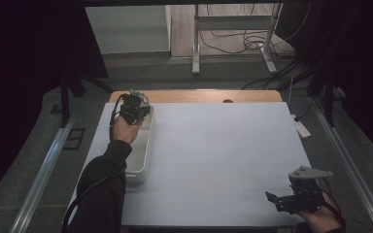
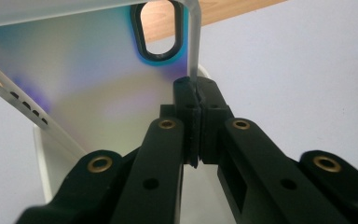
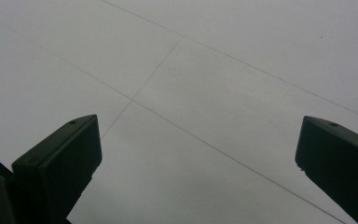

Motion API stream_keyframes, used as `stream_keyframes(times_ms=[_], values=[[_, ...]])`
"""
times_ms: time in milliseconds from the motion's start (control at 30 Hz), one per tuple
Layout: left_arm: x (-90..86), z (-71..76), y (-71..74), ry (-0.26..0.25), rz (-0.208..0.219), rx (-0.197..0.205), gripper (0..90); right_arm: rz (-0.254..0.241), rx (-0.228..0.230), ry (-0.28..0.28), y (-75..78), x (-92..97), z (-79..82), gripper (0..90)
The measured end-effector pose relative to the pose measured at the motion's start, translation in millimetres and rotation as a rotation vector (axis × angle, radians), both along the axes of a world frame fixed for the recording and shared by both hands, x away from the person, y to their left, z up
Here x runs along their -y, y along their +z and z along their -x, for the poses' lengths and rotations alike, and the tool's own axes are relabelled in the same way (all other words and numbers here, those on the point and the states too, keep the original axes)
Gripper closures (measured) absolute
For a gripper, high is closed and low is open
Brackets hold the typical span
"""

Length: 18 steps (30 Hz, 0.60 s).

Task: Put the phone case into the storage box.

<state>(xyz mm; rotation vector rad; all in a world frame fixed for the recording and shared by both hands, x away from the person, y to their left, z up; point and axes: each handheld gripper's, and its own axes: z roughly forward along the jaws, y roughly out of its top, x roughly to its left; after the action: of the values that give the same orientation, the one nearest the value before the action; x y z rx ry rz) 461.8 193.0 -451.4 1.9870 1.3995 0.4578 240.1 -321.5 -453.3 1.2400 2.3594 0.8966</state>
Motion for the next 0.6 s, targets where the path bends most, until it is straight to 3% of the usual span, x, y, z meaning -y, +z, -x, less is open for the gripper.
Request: stream_keyframes(times_ms=[267, 500, 600], values=[[3.2, -5.0, -5.8, -0.007, 0.012, -0.032, 87.8, 0.000, -0.001, 0.001, 0.0, -0.1, 0.0, 0.6], [3.8, -6.9, -6.8, 0.005, 0.014, -0.022, 85.9, 0.001, 0.000, 0.001, 0.0, -0.2, 0.1, 0.6], [3.0, -6.5, -6.3, 0.001, 0.017, -0.009, 79.5, 0.001, 0.000, 0.001, 0.0, -0.2, 0.1, 0.6]])
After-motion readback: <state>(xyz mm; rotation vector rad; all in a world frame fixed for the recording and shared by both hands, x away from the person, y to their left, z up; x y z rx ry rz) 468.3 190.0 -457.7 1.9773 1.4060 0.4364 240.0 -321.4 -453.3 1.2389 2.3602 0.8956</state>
